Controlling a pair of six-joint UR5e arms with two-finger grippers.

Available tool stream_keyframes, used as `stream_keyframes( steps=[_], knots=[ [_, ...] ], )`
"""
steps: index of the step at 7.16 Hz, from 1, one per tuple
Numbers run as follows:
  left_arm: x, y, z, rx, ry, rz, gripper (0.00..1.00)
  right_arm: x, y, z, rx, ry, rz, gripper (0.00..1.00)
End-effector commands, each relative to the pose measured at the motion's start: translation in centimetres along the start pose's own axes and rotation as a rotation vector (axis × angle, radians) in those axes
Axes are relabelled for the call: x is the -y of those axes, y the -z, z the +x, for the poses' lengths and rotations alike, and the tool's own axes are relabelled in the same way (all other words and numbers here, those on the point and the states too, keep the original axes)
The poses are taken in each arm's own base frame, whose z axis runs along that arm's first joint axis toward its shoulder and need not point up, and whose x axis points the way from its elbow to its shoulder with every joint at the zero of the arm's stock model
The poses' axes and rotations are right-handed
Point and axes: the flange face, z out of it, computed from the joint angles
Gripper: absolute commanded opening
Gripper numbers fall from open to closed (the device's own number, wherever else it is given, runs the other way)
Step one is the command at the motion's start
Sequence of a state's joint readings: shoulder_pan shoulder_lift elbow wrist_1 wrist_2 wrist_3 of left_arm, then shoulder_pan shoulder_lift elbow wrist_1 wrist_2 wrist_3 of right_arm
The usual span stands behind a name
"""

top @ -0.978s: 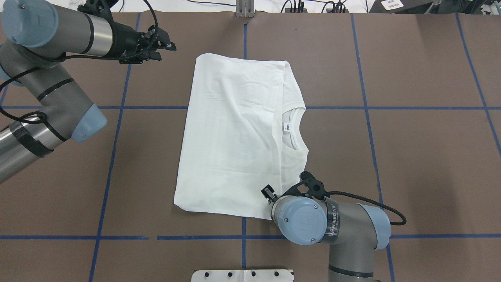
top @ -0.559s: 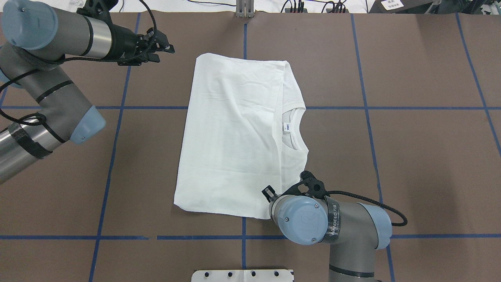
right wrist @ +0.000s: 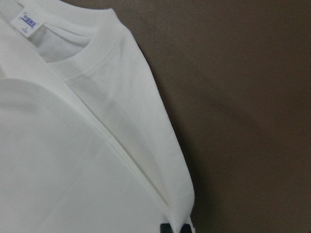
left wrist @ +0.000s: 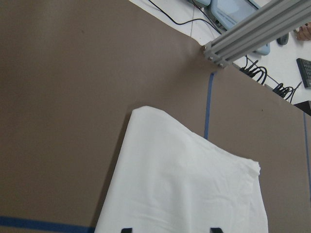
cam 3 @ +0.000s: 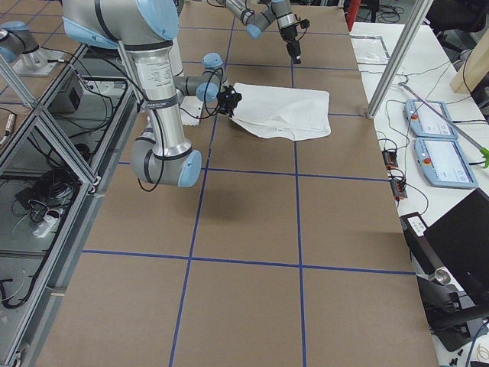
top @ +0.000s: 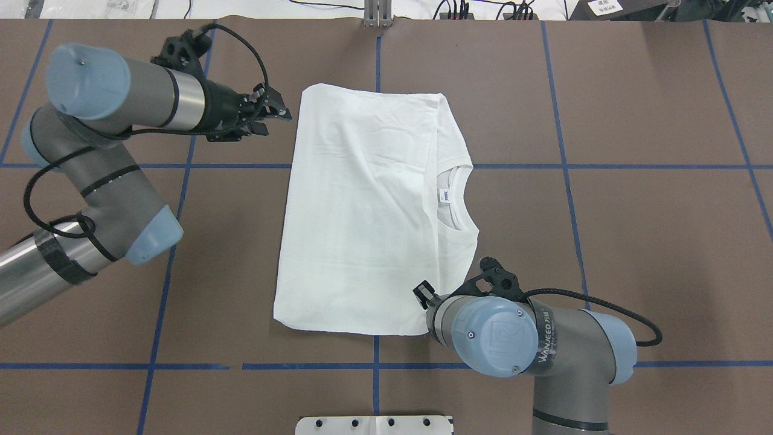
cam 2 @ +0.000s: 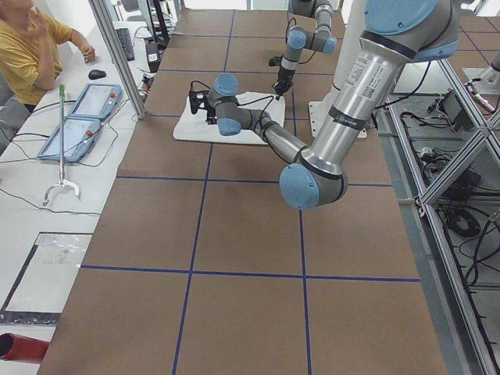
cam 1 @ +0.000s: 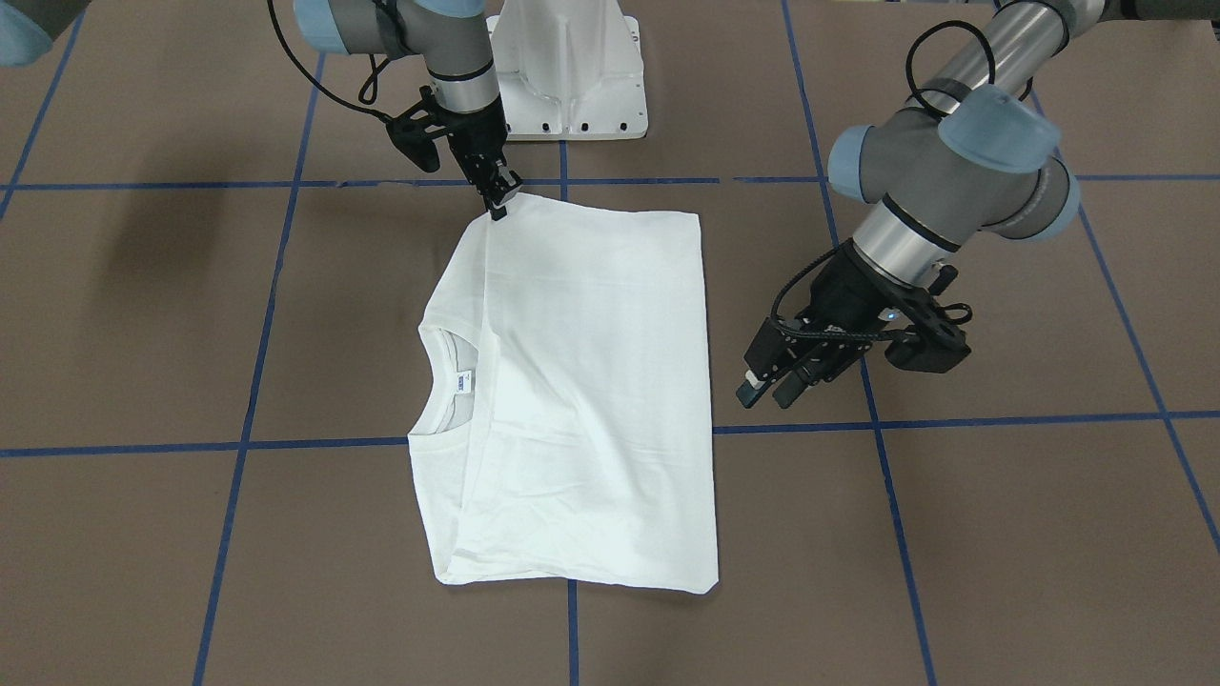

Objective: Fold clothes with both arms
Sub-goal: 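Lower both grippers to the shirt edge nearest the robot and grasp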

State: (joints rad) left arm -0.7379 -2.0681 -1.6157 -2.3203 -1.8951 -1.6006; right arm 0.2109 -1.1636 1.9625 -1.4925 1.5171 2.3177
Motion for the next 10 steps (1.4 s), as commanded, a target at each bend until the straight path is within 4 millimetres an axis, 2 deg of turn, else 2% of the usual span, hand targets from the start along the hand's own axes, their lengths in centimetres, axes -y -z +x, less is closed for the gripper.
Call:
stream_keyframes(
  steps=[1, 2, 3, 4, 5, 6, 7, 10],
  knots=[
    [-13.0, -1.2, -3.1, 0.058, 0.102, -0.05, 0.61, 0.4, 0.5, 0.4, 0.003, 0.001, -0.002, 0.0],
    [-17.6, 0.5, -5.3, 0.071, 0.111, -0.059, 0.61, 0.4, 0.4, 0.4, 0.002, 0.001, -0.001, 0.0],
    [-19.8, 0.7, -7.7, 0.118, 0.149, -0.085, 0.61, 0.4, 0.5, 0.4, 0.003, 0.001, -0.002, 0.0],
    [-20.9, 0.5, -9.9, 0.16, 0.156, -0.097, 0.61, 0.5, 0.3, 0.4, 0.001, 0.001, 0.0, 0.0],
    [-21.3, 0.4, -10.2, 0.169, 0.155, -0.103, 0.61, 0.5, 0.4, 0.3, 0.003, 0.0, 0.001, 0.0],
    [-23.1, -0.2, -10.8, 0.186, 0.144, -0.13, 0.58, 0.4, 0.4, 0.4, 0.002, 0.001, -0.001, 0.0],
    [-23.7, -0.3, -10.9, 0.19, 0.14, -0.14, 0.55, 0.5, 0.5, 0.3, 0.006, 0.0, -0.001, 0.0],
    [-25.1, -0.5, -11.0, 0.197, 0.132, -0.163, 0.41, 0.3, 0.6, 0.2, 0.006, 0.001, -0.003, 0.0]
  ],
)
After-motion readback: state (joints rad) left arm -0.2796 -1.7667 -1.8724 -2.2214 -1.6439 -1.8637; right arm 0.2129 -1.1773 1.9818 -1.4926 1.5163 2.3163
